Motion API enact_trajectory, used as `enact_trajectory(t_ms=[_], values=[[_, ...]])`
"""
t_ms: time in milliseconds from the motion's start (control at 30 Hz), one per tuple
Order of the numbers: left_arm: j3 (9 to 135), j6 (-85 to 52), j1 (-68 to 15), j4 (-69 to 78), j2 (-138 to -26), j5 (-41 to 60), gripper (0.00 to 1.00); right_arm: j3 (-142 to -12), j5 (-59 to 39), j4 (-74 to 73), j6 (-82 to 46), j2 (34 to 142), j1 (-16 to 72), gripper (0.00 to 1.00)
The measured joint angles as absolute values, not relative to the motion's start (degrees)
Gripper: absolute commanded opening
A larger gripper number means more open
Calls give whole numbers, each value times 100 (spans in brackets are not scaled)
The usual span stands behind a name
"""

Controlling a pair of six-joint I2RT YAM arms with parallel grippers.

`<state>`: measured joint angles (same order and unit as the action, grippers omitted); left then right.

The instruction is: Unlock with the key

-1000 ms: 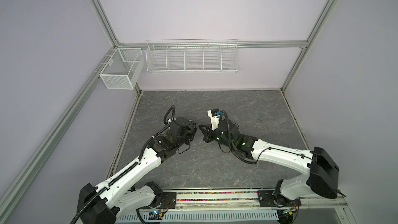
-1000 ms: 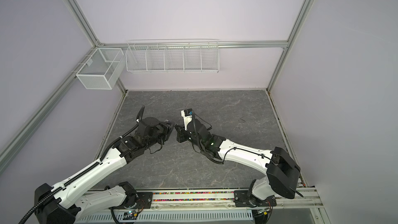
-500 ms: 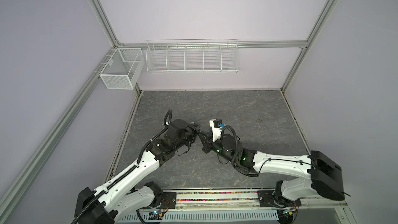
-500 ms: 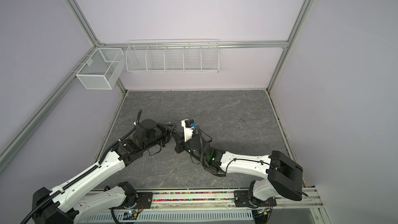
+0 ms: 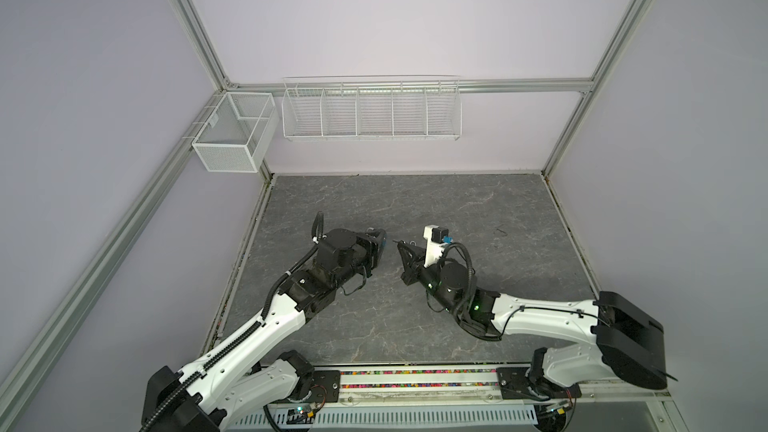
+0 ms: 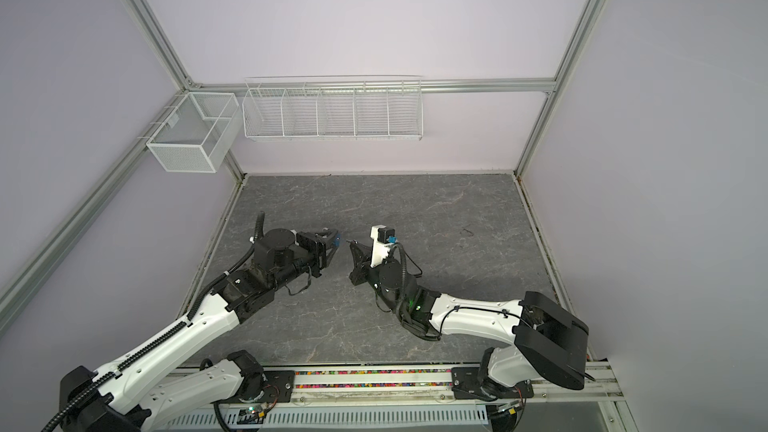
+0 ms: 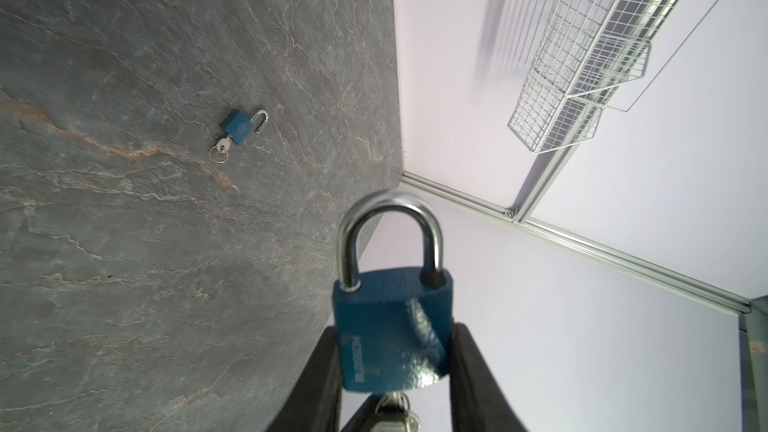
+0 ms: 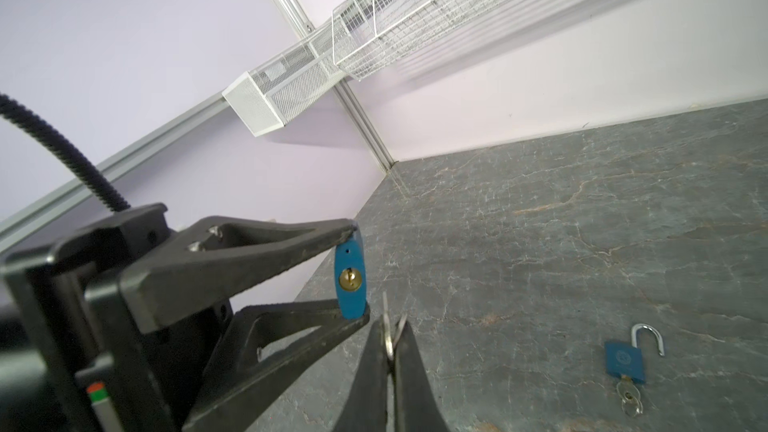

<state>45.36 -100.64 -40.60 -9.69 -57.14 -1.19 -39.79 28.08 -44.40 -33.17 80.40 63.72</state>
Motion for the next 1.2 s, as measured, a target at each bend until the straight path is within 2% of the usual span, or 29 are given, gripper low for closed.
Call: enact_trajectory(t_ms=[233,1200], values=[[4464,-10331,-4060,-812,-5712,-123,0,-4097,2759,-5050,-3275,8254,6351,6],[4466,-10460,-4080,-735,-5710,-458,0,-4427,2764,-5111,-3299,8772,6401,6]])
